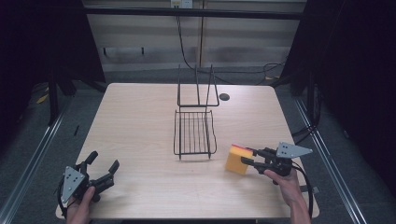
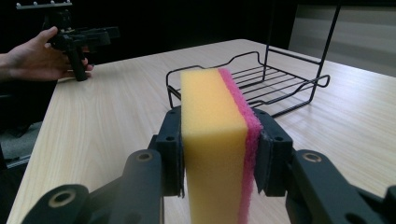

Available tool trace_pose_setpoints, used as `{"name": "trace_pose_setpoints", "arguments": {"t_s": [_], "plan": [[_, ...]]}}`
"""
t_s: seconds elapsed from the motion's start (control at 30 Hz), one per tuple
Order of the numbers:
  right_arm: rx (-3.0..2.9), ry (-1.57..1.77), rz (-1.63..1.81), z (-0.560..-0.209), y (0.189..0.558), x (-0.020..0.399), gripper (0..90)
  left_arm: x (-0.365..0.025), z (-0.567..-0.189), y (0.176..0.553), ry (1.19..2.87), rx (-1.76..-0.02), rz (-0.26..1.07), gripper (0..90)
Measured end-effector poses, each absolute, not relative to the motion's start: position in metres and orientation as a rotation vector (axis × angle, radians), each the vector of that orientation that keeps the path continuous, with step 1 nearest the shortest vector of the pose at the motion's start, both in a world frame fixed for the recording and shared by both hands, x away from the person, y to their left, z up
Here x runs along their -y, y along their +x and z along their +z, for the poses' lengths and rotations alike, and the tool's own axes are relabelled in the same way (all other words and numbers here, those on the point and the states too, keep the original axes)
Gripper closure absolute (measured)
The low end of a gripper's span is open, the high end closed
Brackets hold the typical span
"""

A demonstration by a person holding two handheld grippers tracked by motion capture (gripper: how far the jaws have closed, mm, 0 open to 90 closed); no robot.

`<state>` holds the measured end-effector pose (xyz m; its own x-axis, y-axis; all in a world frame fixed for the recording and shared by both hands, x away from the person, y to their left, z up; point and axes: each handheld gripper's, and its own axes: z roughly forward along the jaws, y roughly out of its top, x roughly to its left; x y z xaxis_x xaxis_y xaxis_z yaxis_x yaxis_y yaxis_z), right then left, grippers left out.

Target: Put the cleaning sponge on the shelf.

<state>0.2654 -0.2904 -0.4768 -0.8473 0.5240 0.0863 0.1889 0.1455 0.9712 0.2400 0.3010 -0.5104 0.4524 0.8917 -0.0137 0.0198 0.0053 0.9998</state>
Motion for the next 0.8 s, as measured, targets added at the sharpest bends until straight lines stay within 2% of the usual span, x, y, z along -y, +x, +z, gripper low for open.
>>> {"name": "trace_pose_setpoints", "arguments": {"t_s": [0.8], "plan": [[-2.152, 0.659, 1.776, -0.461, 0.266, 0.282, 60.9, -0.301, -0.51, 0.24, 1.402, -0.874, 0.841, 15.5]]}}
